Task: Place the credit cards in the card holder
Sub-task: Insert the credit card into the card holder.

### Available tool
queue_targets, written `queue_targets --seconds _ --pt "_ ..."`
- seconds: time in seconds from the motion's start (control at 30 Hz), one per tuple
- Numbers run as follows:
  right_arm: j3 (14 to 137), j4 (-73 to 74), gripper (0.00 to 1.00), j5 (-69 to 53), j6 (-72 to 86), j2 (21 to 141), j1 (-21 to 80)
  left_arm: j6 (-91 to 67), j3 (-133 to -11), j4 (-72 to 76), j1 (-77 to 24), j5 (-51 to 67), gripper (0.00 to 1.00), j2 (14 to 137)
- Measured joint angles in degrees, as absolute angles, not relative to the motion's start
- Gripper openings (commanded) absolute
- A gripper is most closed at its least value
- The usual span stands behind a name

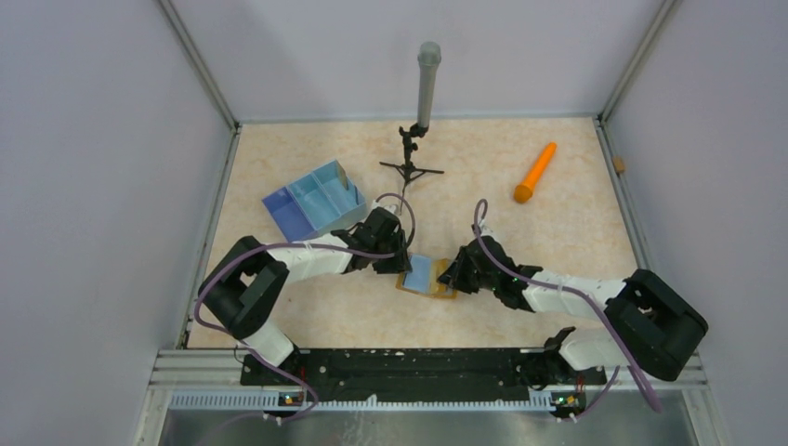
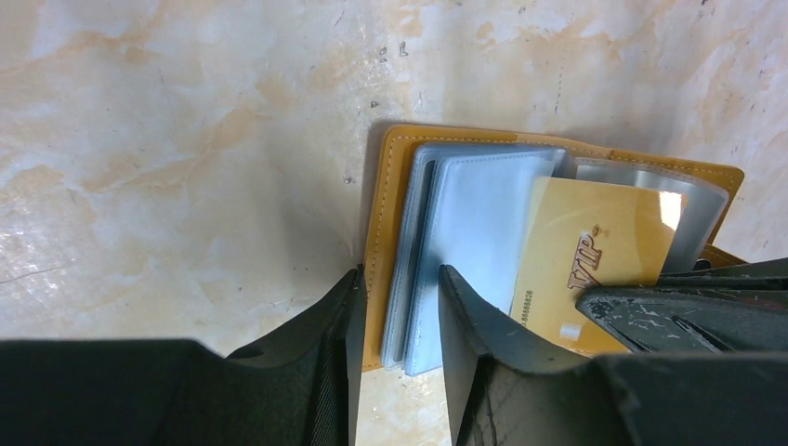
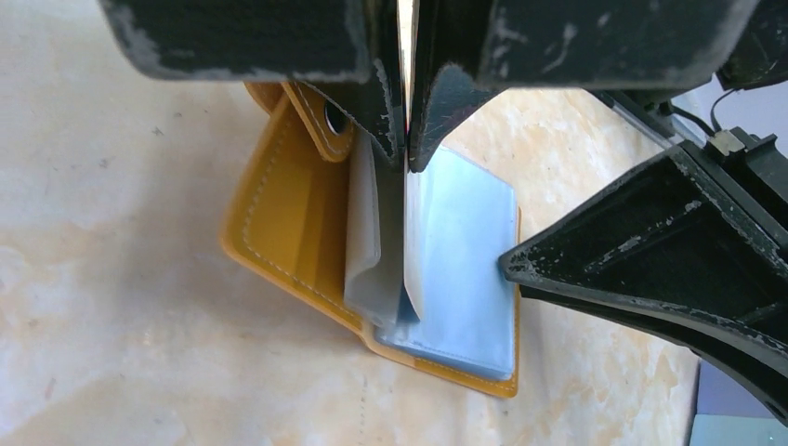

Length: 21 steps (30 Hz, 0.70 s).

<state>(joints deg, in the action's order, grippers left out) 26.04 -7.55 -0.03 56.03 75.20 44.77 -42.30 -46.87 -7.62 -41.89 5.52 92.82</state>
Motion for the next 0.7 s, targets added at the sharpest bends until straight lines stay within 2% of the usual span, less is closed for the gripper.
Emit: queue_targets --seconds 0.23,0.7 --pt "19.9 -14.5 0.0 -1.0 61.2 73.1 43.7 -42.1 -46.9 -7.7 -42.5 4.8 0.36 92.8" --pt "18.3 -26.9 0.0 -4.3 64.4 79.5 43.0 -42.4 -45.6 -5.6 -42.5 4.9 0.31 92.5"
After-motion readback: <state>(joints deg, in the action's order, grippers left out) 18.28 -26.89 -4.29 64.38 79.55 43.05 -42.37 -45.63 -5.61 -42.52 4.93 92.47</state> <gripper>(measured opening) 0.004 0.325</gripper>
